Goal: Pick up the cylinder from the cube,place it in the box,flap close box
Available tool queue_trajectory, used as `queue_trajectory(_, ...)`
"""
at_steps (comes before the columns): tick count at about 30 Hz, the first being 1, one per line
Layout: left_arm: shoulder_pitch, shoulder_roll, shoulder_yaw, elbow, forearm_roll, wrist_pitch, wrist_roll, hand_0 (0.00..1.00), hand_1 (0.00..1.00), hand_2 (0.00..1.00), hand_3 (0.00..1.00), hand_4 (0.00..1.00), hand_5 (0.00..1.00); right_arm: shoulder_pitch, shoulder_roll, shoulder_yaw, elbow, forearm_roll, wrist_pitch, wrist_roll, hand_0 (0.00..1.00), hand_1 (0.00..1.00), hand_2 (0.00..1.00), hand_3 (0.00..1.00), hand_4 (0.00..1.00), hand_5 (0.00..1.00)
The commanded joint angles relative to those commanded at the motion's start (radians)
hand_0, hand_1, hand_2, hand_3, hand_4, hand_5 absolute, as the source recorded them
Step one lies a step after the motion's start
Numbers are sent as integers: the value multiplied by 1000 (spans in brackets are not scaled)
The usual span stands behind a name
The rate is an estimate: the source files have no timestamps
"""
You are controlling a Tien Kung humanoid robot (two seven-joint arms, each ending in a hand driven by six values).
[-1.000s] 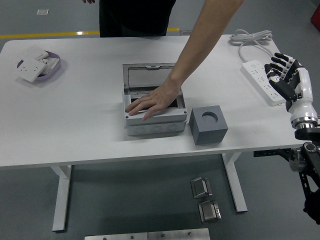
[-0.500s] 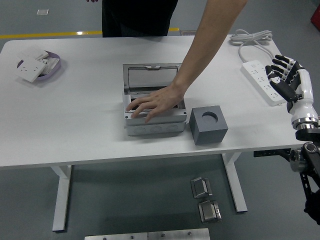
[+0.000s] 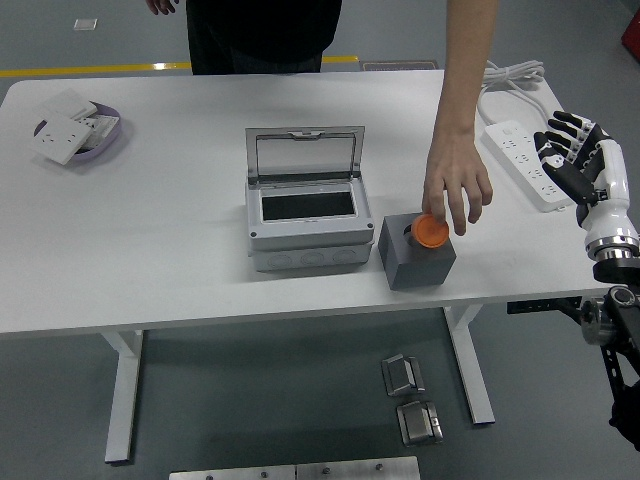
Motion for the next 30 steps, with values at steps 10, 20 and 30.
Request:
queue_trajectory(10, 2, 2, 0, 0, -2, 0, 0, 585, 618, 569, 608, 649, 279, 1, 1, 1, -7, 1, -1, 2, 776, 728, 743, 698, 778, 274)
queue_trajectory(20, 1, 0, 2, 0, -2, 1, 0, 585, 618, 569, 608, 649, 278, 9, 8, -36, -31, 14, -16, 28, 768, 727, 742, 696, 786, 283)
queue_trajectory(30, -1, -2, 3, 0, 0, 0, -4, 585, 618, 569, 608, 649, 281, 42, 44, -198, -97, -6, -95, 109, 749, 718, 729, 691, 790, 281)
